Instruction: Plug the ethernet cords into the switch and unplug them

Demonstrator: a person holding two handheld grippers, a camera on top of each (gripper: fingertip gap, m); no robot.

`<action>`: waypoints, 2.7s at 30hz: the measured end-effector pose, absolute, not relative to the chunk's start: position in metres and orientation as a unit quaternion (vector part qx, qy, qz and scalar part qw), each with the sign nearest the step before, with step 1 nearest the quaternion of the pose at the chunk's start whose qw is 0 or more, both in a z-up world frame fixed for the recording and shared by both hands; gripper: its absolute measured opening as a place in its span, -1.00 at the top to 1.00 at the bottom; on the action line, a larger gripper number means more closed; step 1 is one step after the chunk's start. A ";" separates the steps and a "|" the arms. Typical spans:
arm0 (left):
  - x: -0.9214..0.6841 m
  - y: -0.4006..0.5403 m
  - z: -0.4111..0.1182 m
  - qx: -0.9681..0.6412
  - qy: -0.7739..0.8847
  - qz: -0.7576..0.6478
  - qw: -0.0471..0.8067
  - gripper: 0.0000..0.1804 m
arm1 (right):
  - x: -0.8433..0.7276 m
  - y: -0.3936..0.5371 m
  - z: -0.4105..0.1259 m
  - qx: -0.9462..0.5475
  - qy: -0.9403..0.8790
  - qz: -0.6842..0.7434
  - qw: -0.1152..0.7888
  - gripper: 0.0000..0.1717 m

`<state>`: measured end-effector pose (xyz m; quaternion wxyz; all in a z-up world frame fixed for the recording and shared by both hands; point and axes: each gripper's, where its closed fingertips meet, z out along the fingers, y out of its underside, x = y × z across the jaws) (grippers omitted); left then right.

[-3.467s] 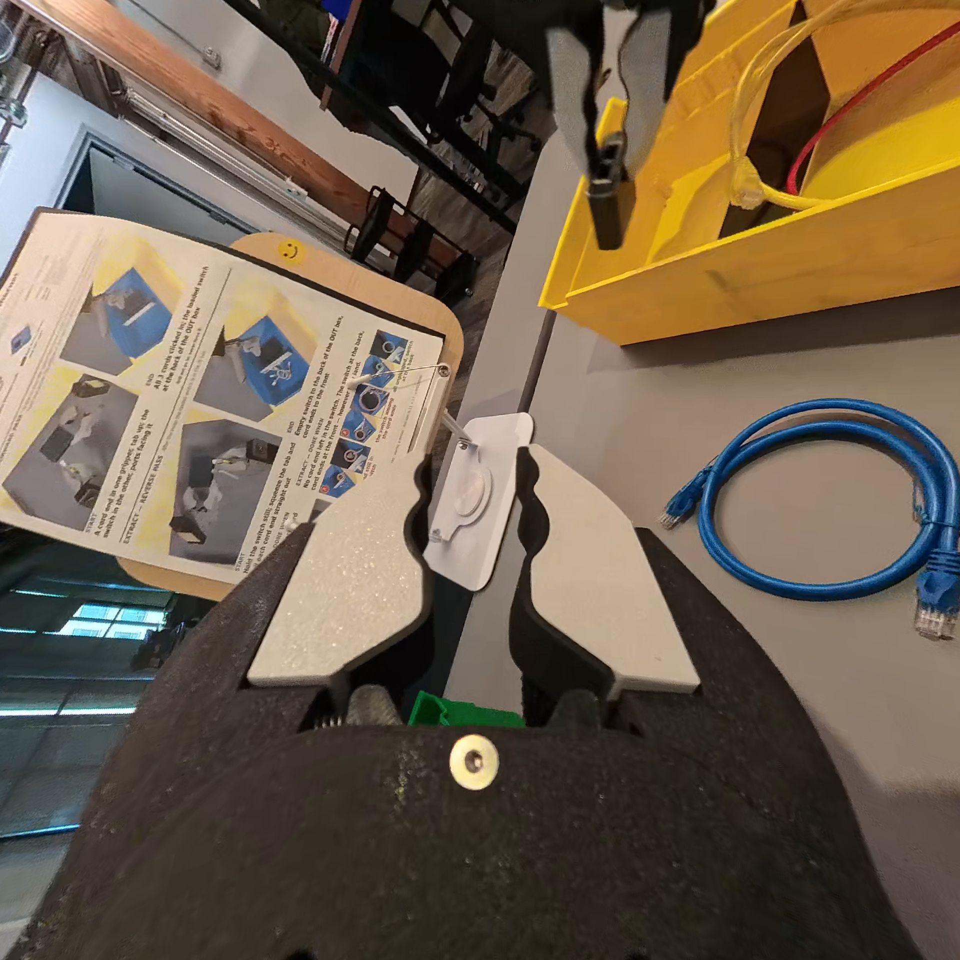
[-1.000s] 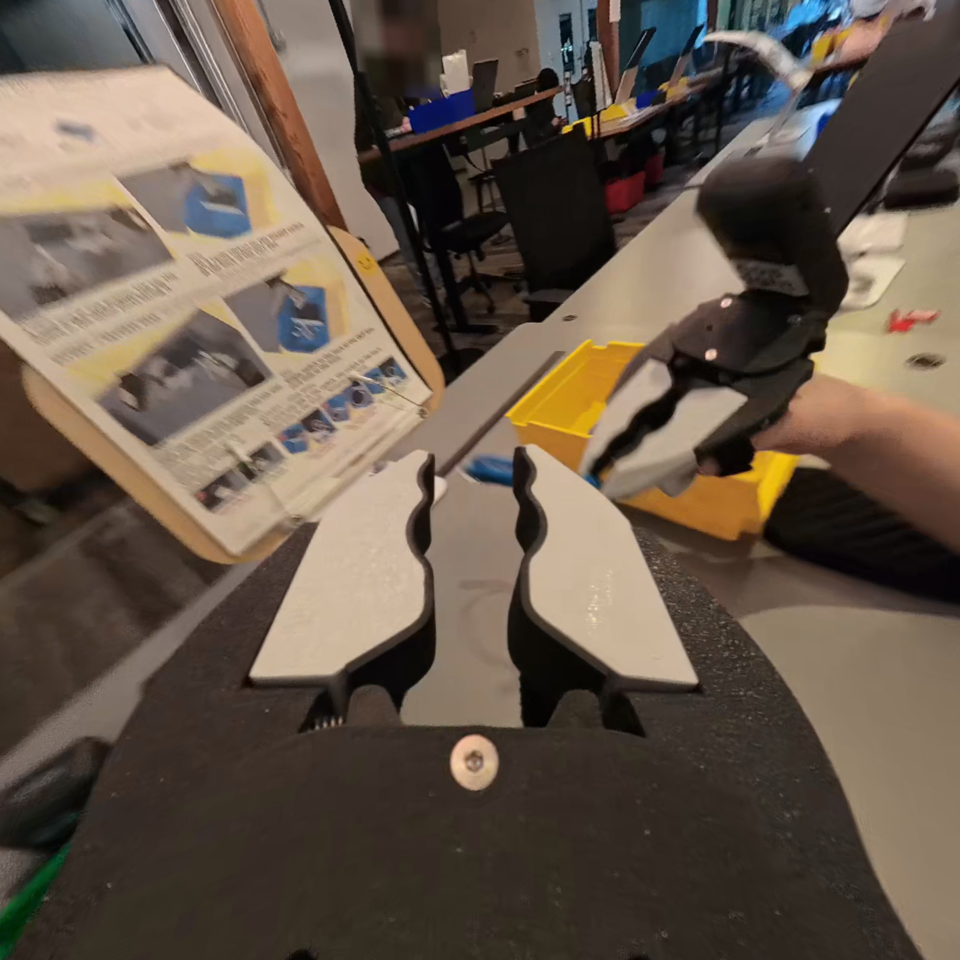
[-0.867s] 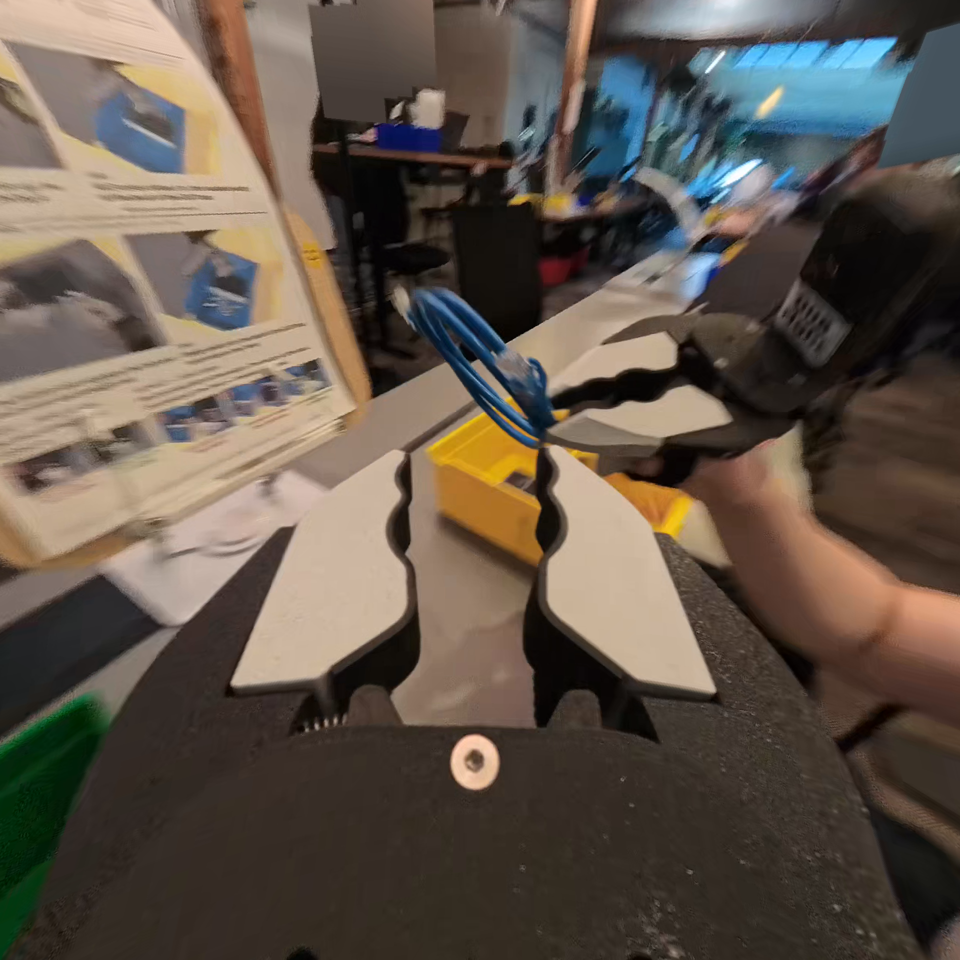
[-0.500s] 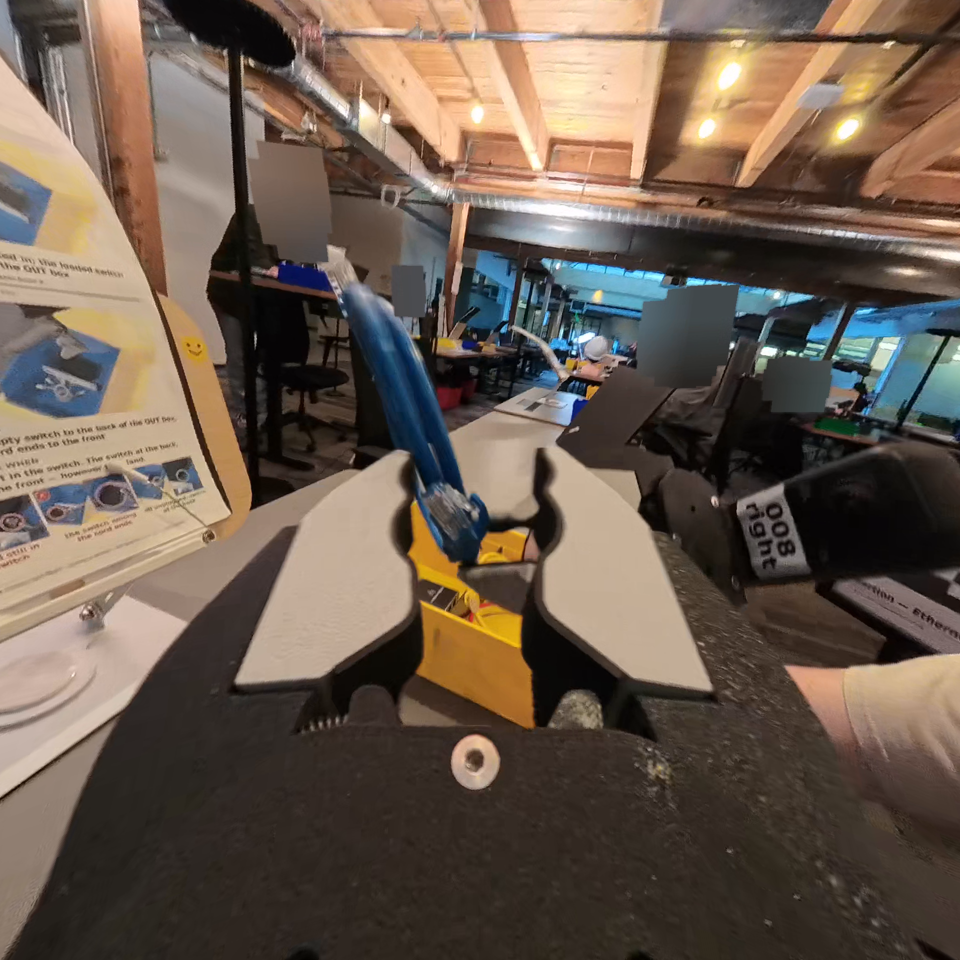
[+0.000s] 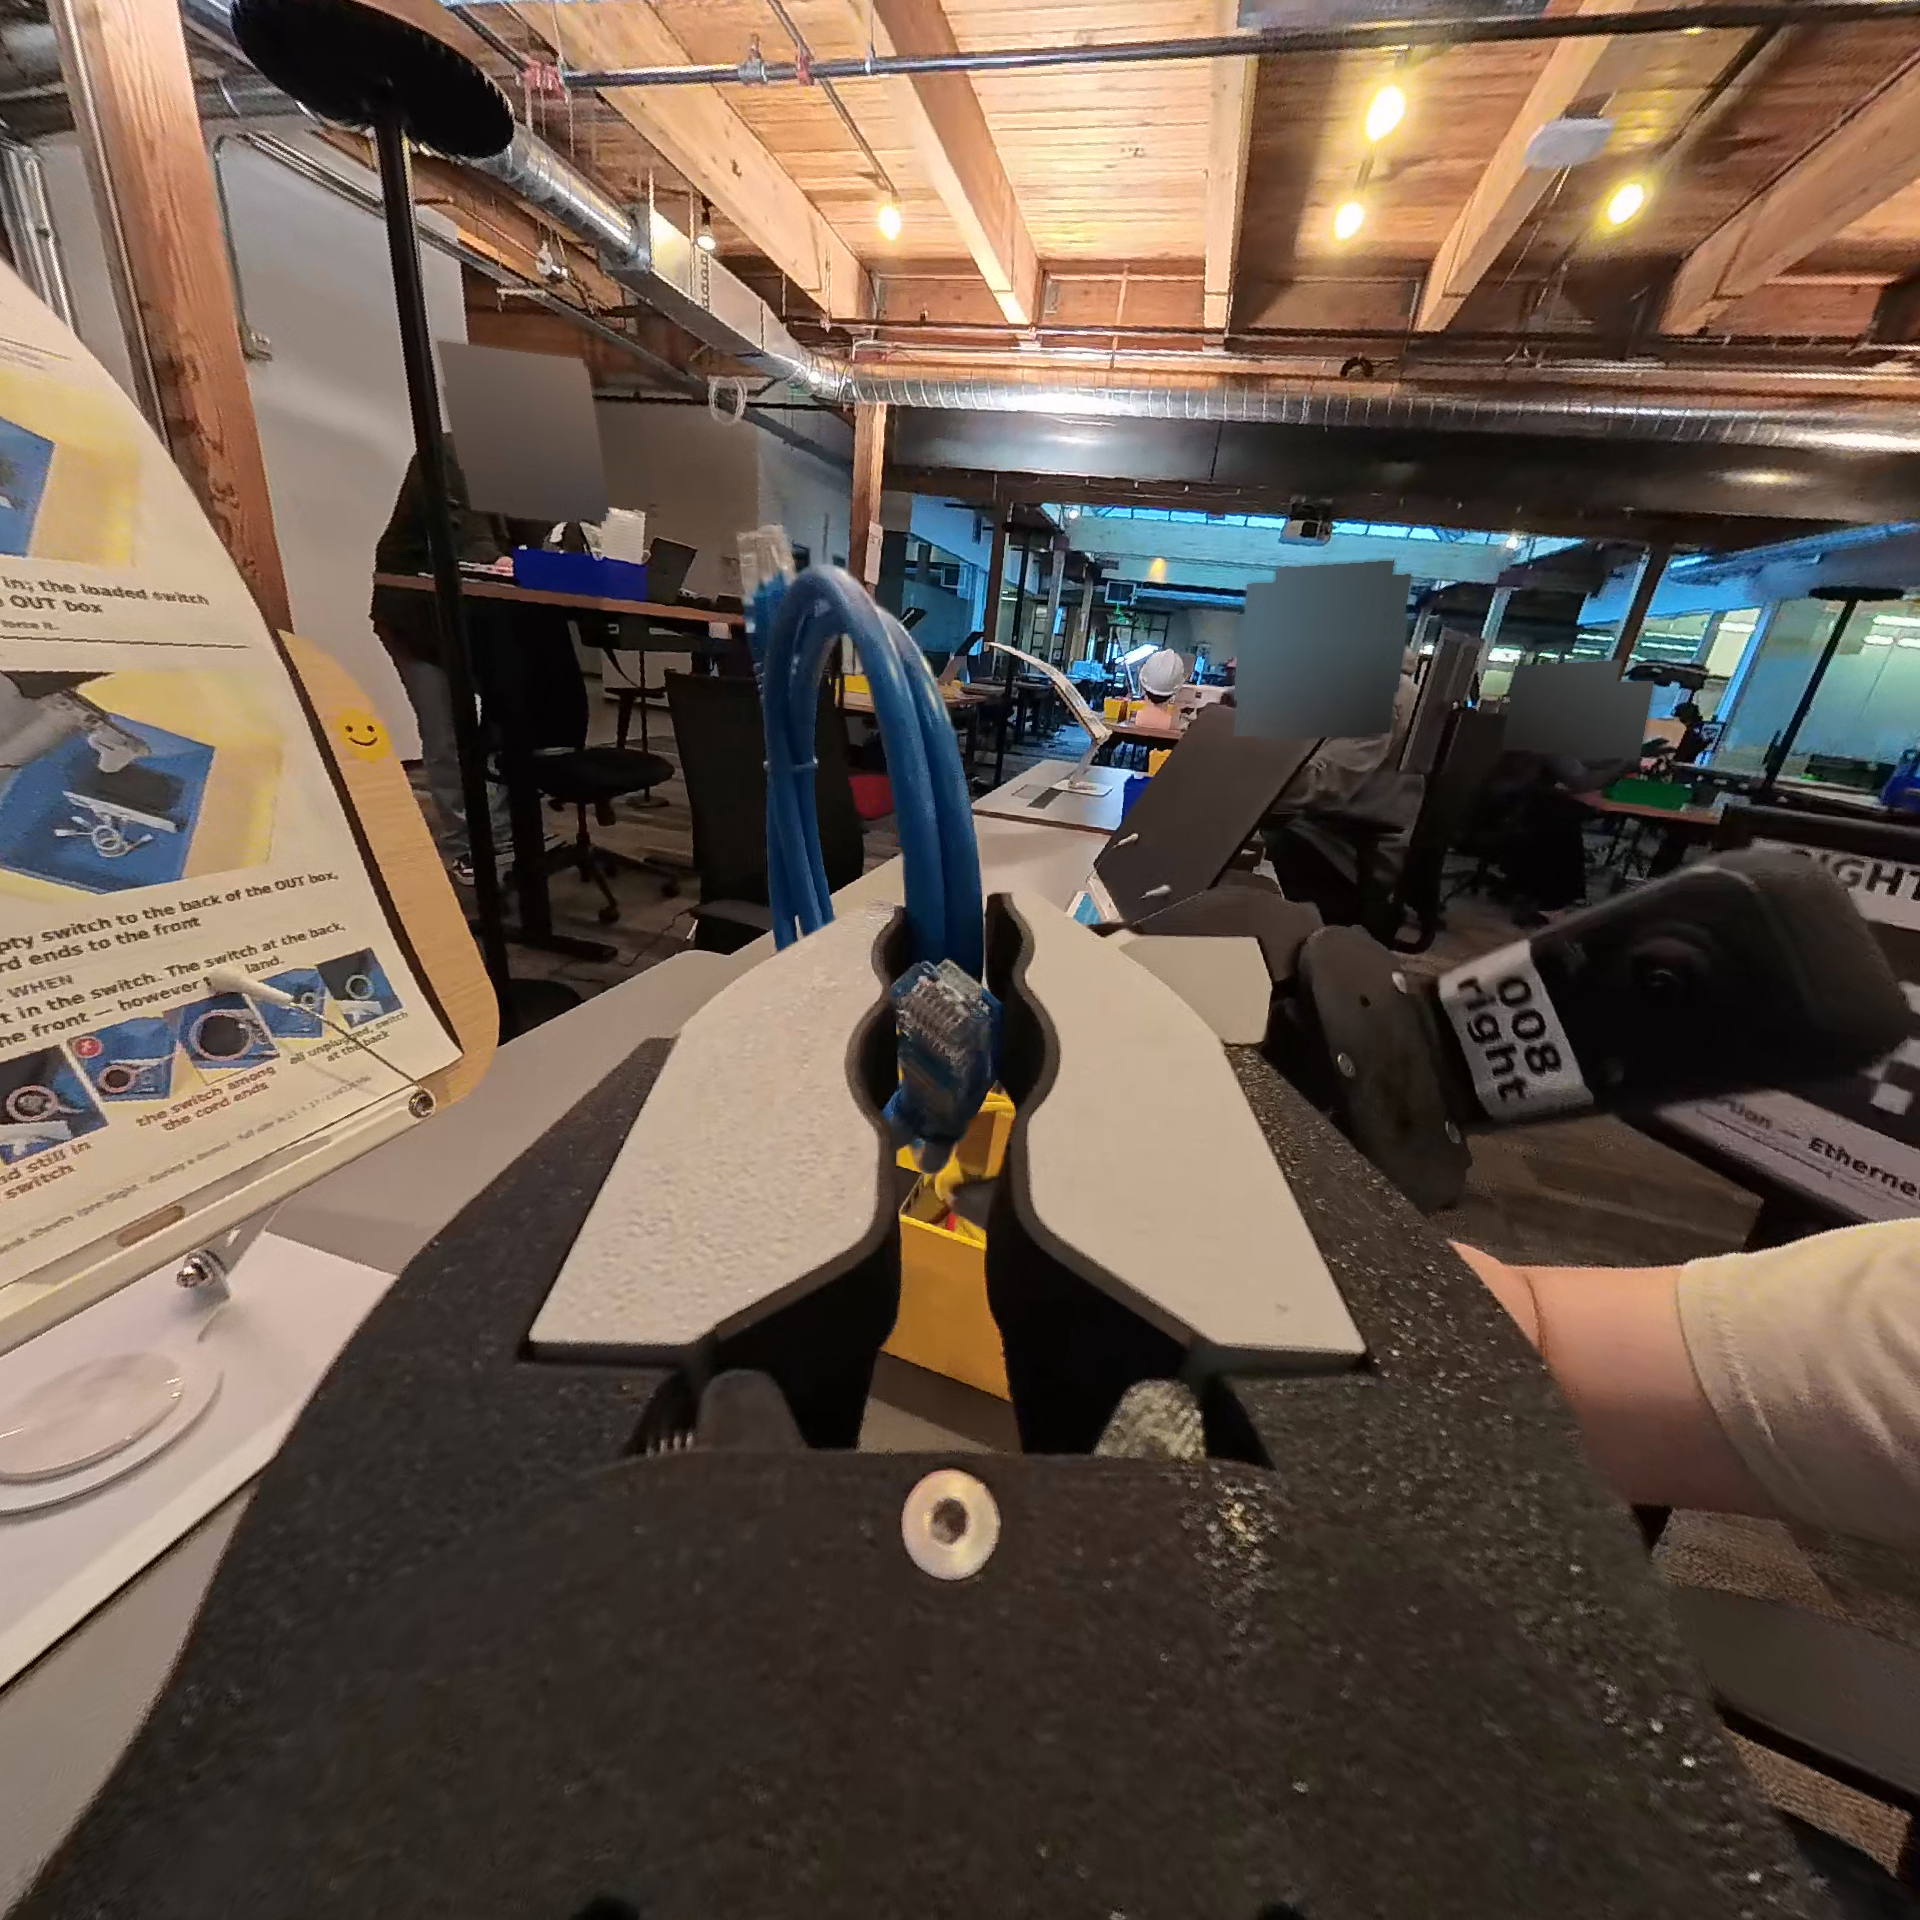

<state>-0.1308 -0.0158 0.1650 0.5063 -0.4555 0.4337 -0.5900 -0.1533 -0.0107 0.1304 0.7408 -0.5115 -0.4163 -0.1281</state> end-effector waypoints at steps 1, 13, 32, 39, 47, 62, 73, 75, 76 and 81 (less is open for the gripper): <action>-0.132 -0.014 0.166 -0.457 0.433 -0.589 0.506 0.86 | -0.157 -0.018 0.130 -0.507 -0.437 -0.090 0.737 0.69; -0.136 -0.041 0.173 -0.428 0.454 -0.653 0.430 0.85 | -0.151 -0.056 0.138 -0.443 -0.523 -0.112 0.720 0.79; -0.119 -0.092 0.159 -0.377 0.551 -0.634 0.390 0.86 | -0.141 -0.074 0.126 -0.455 -0.569 -0.046 0.684 0.68; -0.116 -0.097 0.154 -0.371 0.566 -0.623 0.392 0.86 | -0.138 -0.077 0.117 -0.479 -0.583 -0.009 0.656 0.78; -0.110 -0.094 0.143 -0.376 0.599 -0.556 0.437 0.86 | -0.131 -0.075 0.108 -0.550 -0.571 0.055 0.607 0.90; -0.124 -0.083 0.156 -0.327 0.602 -0.482 0.546 0.85 | -0.136 -0.071 0.131 -0.615 -0.470 0.194 0.603 0.97; -0.132 -0.075 0.176 -0.308 0.551 -0.478 0.611 0.86 | -0.144 -0.066 0.151 -0.633 -0.285 0.503 0.515 0.98; -0.137 -0.073 0.183 -0.307 0.534 -0.485 0.621 0.86 | -0.146 -0.066 0.157 -0.606 -0.243 0.579 0.489 0.98; -0.138 -0.072 0.184 -0.311 0.528 -0.490 0.620 0.85 | -0.146 -0.064 0.160 -0.594 -0.232 0.598 0.486 0.97; -0.144 -0.057 0.192 -0.356 0.486 -0.523 0.603 0.85 | -0.133 -0.057 0.173 -0.543 -0.320 0.407 0.660 0.67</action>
